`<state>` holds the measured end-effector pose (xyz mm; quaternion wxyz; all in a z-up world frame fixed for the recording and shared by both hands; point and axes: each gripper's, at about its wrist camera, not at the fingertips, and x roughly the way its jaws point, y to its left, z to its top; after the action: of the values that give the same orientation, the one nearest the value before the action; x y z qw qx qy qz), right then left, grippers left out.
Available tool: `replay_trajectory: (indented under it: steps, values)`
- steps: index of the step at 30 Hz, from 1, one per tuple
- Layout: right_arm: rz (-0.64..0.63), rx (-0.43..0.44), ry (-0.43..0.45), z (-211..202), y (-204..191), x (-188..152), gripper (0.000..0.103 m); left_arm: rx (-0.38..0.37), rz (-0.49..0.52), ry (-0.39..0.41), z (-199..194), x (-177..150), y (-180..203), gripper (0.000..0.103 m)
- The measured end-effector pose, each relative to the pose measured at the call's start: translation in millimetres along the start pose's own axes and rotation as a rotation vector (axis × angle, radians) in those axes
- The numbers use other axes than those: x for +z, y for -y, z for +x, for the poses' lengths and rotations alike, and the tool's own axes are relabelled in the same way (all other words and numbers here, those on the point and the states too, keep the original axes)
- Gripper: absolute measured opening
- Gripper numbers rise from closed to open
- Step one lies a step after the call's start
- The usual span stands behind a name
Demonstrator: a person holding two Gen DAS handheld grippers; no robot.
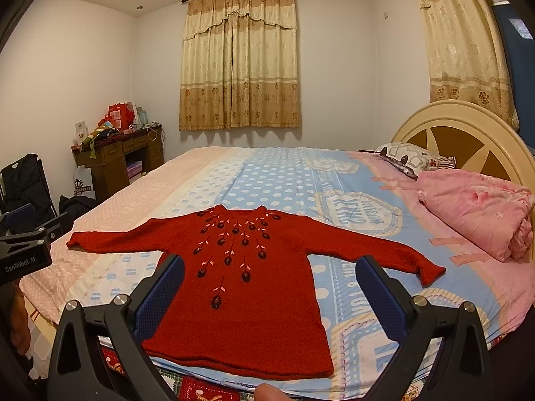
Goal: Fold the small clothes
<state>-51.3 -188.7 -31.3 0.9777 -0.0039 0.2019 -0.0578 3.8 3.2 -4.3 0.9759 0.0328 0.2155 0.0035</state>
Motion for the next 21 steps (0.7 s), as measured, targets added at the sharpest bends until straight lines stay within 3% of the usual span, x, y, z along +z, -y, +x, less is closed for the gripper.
replay_trajectory:
  steps: [21]
  values:
    - [-0.004,0.001,-0.016,-2.8,0.2,7.2,0.102,0.004,-0.008,-0.001,1.4,-2.7,-1.3,0.103]
